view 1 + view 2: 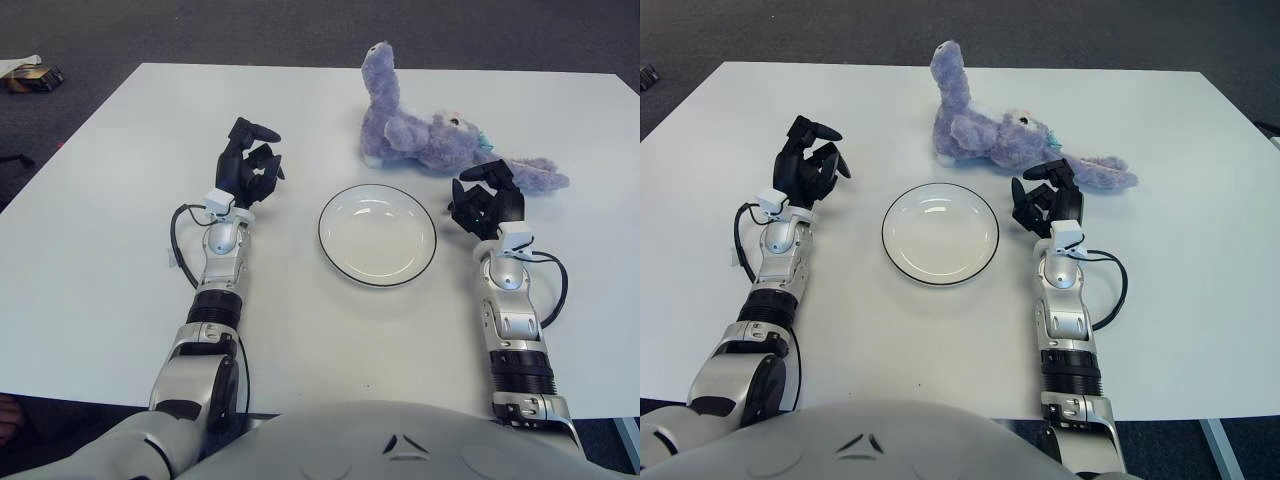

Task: Put the doll into the plate.

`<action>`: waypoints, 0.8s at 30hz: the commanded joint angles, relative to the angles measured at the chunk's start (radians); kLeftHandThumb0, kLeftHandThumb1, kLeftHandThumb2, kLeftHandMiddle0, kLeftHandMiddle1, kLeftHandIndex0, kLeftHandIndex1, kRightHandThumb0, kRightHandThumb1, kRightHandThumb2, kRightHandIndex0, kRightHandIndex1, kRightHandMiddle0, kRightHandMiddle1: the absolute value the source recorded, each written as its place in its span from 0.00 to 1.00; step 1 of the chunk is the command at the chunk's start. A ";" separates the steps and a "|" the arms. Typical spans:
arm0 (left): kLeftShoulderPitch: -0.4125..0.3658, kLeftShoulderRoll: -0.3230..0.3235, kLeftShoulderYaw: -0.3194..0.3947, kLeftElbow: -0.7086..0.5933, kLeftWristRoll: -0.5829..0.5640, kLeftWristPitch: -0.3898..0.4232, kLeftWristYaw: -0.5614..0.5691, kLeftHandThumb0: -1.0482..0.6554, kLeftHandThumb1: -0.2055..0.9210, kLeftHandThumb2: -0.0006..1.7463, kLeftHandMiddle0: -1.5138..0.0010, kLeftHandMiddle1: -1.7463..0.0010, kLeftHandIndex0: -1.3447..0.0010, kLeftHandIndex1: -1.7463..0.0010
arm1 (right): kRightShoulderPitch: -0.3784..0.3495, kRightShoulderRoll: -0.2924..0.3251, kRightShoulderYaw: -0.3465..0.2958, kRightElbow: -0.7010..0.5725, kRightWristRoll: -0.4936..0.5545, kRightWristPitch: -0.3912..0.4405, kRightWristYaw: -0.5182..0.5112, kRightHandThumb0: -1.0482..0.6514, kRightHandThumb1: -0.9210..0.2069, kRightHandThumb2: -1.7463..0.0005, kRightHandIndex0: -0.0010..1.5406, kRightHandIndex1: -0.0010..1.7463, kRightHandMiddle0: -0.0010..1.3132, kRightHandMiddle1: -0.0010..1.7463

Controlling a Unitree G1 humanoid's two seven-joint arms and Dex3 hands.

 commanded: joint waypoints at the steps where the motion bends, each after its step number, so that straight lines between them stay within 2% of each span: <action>1: 0.101 -0.009 -0.007 0.083 0.024 0.006 0.010 0.41 1.00 0.18 0.37 0.00 0.69 0.13 | 0.082 0.042 -0.004 0.019 0.006 -0.014 -0.009 0.40 0.05 0.77 0.54 0.87 0.33 0.88; 13: 0.096 -0.010 -0.007 0.092 0.025 0.003 0.014 0.41 1.00 0.18 0.37 0.00 0.69 0.13 | 0.093 0.034 -0.006 -0.026 -0.008 -0.026 -0.012 0.40 0.04 0.78 0.54 0.87 0.33 0.88; 18: 0.096 -0.010 -0.008 0.094 0.024 0.002 0.013 0.41 1.00 0.18 0.37 0.00 0.69 0.13 | 0.108 0.004 0.017 -0.035 -0.163 -0.099 -0.101 0.40 0.02 0.80 0.54 0.87 0.33 0.87; 24: 0.095 -0.011 -0.008 0.095 0.025 0.002 0.014 0.41 1.00 0.18 0.37 0.00 0.69 0.12 | 0.104 -0.005 0.020 -0.020 -0.238 -0.161 -0.160 0.40 0.00 0.82 0.53 0.87 0.33 0.87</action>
